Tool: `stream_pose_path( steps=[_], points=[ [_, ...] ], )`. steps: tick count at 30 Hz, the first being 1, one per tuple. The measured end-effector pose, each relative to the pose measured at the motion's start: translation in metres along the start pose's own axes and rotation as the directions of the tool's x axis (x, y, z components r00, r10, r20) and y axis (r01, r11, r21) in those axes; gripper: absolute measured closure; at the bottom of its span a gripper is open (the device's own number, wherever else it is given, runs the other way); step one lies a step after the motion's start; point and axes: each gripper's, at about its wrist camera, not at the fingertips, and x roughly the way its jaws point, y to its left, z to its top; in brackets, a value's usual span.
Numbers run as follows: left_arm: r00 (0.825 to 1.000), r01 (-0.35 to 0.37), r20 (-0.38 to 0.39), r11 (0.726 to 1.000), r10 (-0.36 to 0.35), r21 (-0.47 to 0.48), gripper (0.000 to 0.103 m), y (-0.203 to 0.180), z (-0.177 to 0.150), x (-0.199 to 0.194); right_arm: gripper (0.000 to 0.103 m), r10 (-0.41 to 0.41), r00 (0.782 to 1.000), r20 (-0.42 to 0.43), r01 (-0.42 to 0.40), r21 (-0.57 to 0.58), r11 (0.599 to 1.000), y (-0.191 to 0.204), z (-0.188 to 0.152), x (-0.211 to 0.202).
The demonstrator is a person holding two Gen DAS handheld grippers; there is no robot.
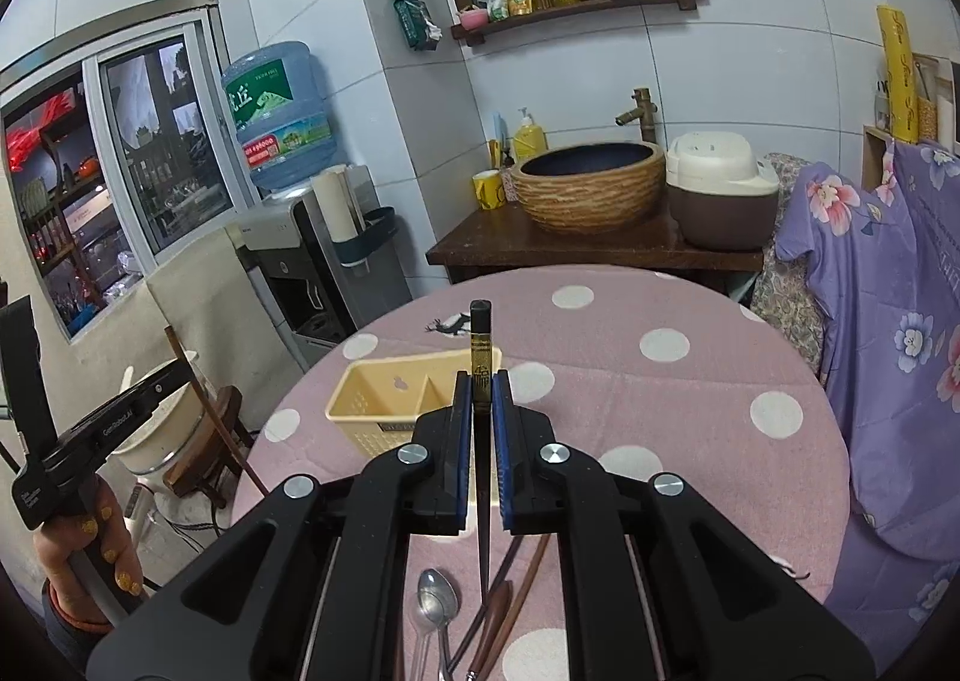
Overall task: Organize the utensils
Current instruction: 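Carry both held chopsticks over the beige holder and lower them in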
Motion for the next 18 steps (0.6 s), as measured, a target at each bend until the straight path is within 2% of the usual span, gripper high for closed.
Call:
stream_pose_path(
  steps=[7,11,15,18],
  points=[
    [0.994,0.058,0.098,0.998,-0.054,-0.03,0.096,-0.023,0.074,-0.025,0.096,0.01,0.99,0.139,-0.009,-0.009,1.0,0.024,0.074,-0.016],
    [0.986,0.066,0.159,0.997,-0.057,-0.051,0.096,-0.04,0.105,-0.025,0.095,-0.024,0.977,0.213,0.023,0.011,1.0,0.034,0.107,-0.011],
    [0.986,0.051,0.161,0.997,-0.041,-0.061,0.096,-0.058,0.109,-0.001,0.095,-0.049,0.978,0.202,0.043,0.033,0.999,0.035,0.11,0.016],
    [0.991,0.032,0.13,0.997,-0.023,-0.071,0.096,-0.063,0.093,0.029,0.095,-0.081,0.98,0.183,0.077,0.027,0.997,0.033,0.093,0.041]
  ],
)
